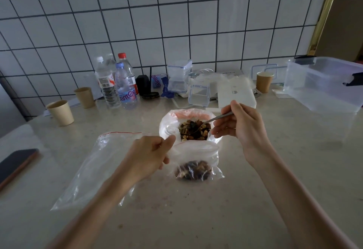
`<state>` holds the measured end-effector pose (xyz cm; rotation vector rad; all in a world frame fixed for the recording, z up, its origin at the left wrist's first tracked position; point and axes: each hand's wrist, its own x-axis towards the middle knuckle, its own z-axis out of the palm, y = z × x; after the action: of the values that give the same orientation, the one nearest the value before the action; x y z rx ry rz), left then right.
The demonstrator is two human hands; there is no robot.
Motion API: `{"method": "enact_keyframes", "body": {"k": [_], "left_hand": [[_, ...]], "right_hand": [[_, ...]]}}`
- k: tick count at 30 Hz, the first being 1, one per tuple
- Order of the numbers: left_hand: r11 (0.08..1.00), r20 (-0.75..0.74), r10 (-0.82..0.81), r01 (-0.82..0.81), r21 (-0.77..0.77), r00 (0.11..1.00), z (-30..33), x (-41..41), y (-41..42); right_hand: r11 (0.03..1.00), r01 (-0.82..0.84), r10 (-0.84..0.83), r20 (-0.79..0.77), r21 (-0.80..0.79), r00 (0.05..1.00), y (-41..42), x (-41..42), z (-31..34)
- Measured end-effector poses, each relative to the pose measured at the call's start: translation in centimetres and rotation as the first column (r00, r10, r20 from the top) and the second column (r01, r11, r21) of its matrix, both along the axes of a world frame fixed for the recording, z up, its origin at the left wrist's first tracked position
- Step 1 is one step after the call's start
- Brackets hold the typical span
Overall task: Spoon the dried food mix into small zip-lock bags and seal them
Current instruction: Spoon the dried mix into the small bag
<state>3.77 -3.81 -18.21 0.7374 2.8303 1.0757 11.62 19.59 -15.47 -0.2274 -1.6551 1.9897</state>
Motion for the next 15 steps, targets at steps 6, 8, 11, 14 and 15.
{"method": "enact_keyframes", "body": {"k": [6,8,11,14,15], "left_hand": [[0.953,0.233,-0.068,-0.006,0.303,0.970,0.6,1.0,0.4],[0.938,0.233,-0.089,0.003,0.346,0.968,0.9,1.2,0.5],[0.929,0.235,-0.097,0.004,0.370,0.967,1.2,1.5,0.7],[0.943,0.222,-0.061,-0.016,0.332,0.973,1.2,1.5,0.6],[0.950,0.217,-0.047,-0.023,0.313,0.975,1.1,1.5,0.5]], "right_hand": [[0.982,-0.044,0.045,-0.001,0.185,0.999,-0.1,0.4,-0.1],[0.950,-0.064,0.084,-0.051,0.306,0.995,-0.1,0.5,-0.1],[0.855,-0.076,0.173,-0.145,0.513,0.974,-0.3,0.9,-0.2],[0.789,-0.060,0.228,-0.200,0.612,0.953,-0.7,1.2,-0.1],[0.784,-0.052,0.229,-0.210,0.619,0.951,-0.8,1.2,-0.1]]}}
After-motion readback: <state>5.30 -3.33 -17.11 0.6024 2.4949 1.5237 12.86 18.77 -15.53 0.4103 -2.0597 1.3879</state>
